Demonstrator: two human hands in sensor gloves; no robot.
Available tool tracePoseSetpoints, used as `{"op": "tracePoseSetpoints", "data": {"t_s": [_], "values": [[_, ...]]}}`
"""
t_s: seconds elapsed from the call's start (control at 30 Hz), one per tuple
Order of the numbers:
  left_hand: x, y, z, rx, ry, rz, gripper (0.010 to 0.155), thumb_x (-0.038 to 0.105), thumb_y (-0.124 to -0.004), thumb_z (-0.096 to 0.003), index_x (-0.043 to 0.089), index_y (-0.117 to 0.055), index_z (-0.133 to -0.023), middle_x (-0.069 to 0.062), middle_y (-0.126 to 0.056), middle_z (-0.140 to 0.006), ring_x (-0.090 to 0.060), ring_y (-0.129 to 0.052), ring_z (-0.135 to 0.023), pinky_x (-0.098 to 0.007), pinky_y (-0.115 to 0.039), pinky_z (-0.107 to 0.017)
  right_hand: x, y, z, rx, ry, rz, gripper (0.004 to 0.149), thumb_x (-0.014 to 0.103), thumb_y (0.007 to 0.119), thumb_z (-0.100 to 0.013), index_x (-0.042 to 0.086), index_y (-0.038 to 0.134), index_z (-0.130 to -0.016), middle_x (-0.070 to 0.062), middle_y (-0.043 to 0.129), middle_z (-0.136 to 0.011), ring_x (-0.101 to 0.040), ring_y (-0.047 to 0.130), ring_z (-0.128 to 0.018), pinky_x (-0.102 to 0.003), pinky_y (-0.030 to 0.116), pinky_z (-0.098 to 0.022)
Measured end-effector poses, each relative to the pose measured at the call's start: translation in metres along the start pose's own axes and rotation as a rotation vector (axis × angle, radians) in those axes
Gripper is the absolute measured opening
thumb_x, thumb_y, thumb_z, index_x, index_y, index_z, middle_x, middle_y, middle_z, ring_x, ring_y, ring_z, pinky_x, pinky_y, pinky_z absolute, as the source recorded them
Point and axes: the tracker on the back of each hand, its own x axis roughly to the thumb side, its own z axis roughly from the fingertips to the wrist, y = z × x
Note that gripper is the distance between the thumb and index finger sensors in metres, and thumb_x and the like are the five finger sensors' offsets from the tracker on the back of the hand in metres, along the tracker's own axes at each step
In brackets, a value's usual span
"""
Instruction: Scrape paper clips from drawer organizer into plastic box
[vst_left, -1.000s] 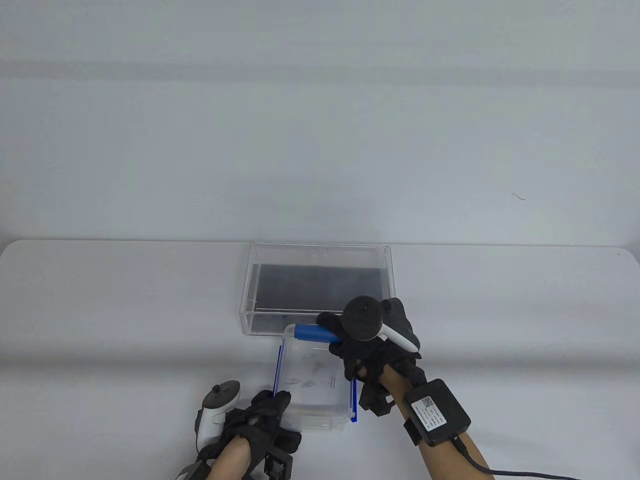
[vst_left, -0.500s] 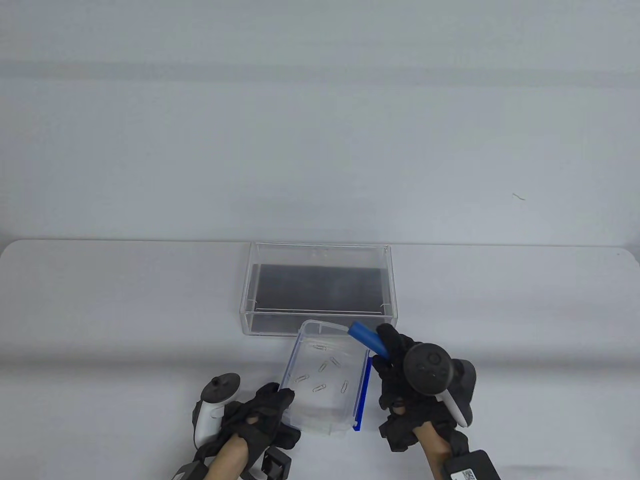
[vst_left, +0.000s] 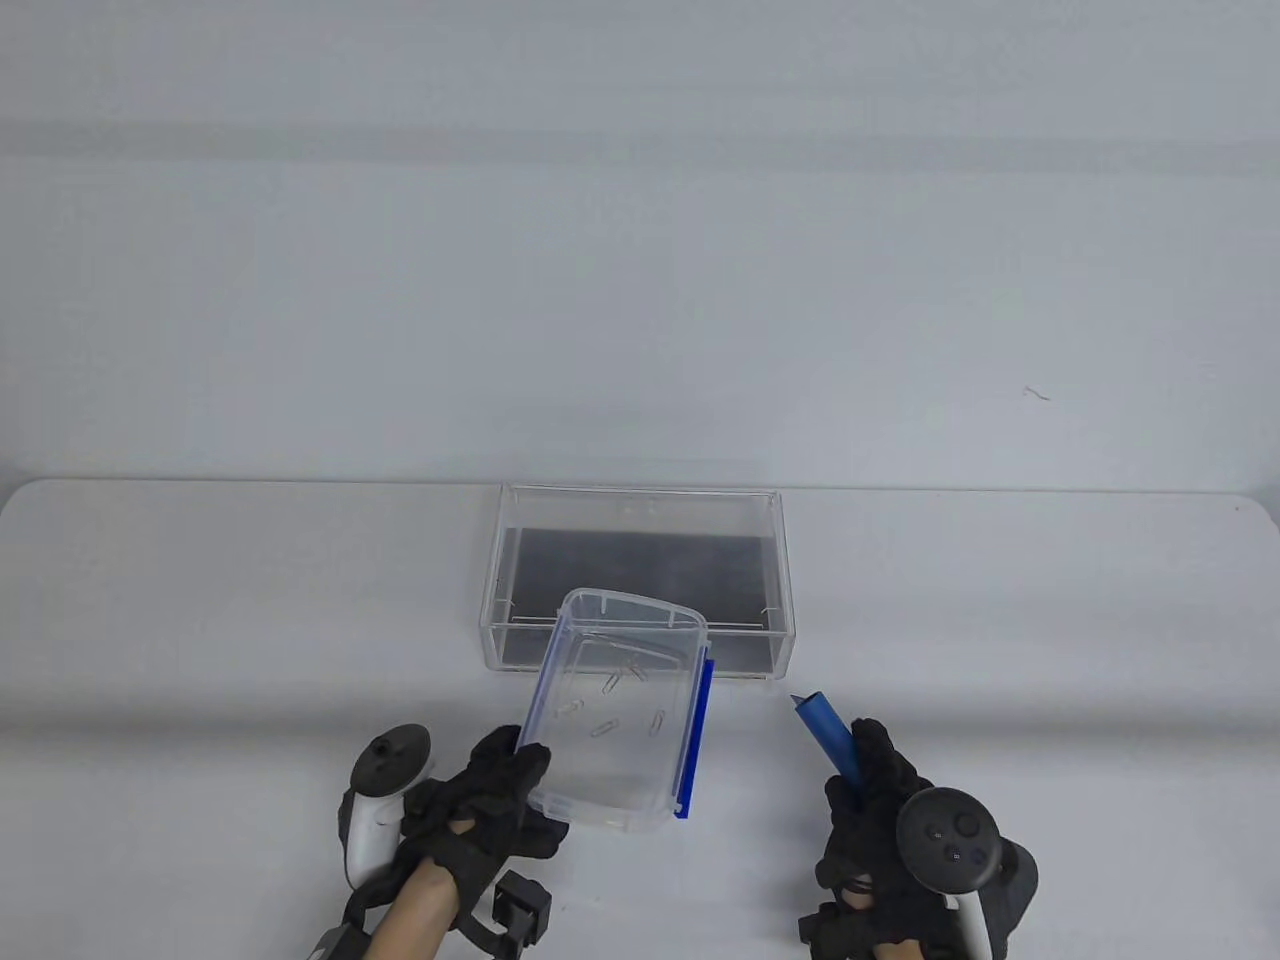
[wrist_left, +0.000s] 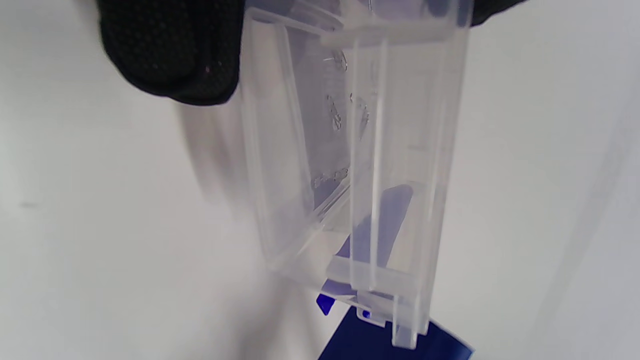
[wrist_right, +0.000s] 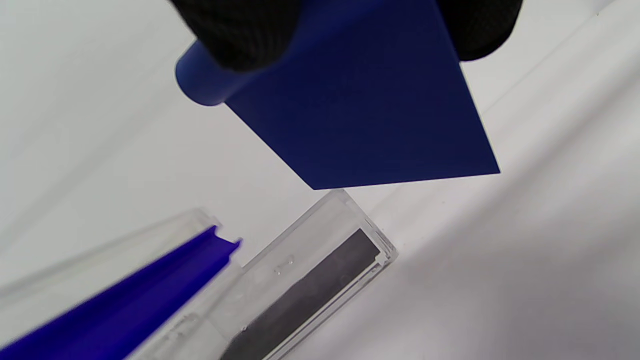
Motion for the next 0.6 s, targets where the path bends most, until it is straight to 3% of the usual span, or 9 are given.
{"op": "tracePoseSetpoints", "data": {"t_s": [0.13, 0.27, 0.43, 0.6], "values": [[0.015, 0.035, 0.01, 0.11, -0.073, 0.028, 0.078, 0.052, -0.062, -0.0501, 0.013, -0.023, -0.105, -0.024, -0.039, -0.1, -0.049, -0.081, -0.071, -0.051, -0.08, -0.048, -0.003, 0.004, -0.002, 0.029, 0.002, 0.017, 0.063, 0.03, 0.071, -0.043, 0.025, 0.041, -0.098, -0.004, 0.062, -0.096, -0.031, 0.068, -0.084, -0.053, 0.055, -0.069], [0.022, 0.078, 0.025, 0.293, -0.108, -0.048, 0.076, 0.053, -0.064, -0.0494, 0.017, -0.031, -0.107, -0.023, -0.046, -0.1, -0.049, -0.083, -0.069, -0.05, -0.081, -0.047, -0.003, 0.006, -0.002, 0.028, 0.003, 0.04, 0.062, 0.031, 0.073, -0.044, 0.025, 0.043, -0.098, -0.005, 0.064, -0.095, -0.032, 0.07, -0.083, -0.053, 0.056, -0.068], [0.013, 0.131, 0.041, 0.528, -0.076, -0.096, 0.073, 0.053, -0.067, -0.0488, 0.019, -0.037, -0.107, -0.023, -0.051, -0.098, -0.048, -0.085, -0.066, -0.051, -0.082, -0.045, 0.002, 0.006, -0.002, 0.012, -0.005, 0.082, 0.062, 0.031, 0.074, -0.044, 0.026, 0.044, -0.098, -0.004, 0.065, -0.095, -0.031, 0.071, -0.083, -0.052, 0.057, -0.068], [-0.004, 0.163, 0.05, 0.639, -0.006, -0.068, 0.072, 0.052, -0.067, -0.0487, 0.02, -0.04, -0.107, -0.023, -0.053, -0.098, -0.048, -0.085, -0.066, -0.051, -0.082, -0.044, 0.002, 0.007, -0.002, 0.02, -0.002, 0.089, 0.062, 0.031, 0.074, -0.043, 0.026, 0.045, -0.098, -0.005, 0.066, -0.094, -0.031, 0.072, -0.083, -0.052, 0.057, -0.068]]}}
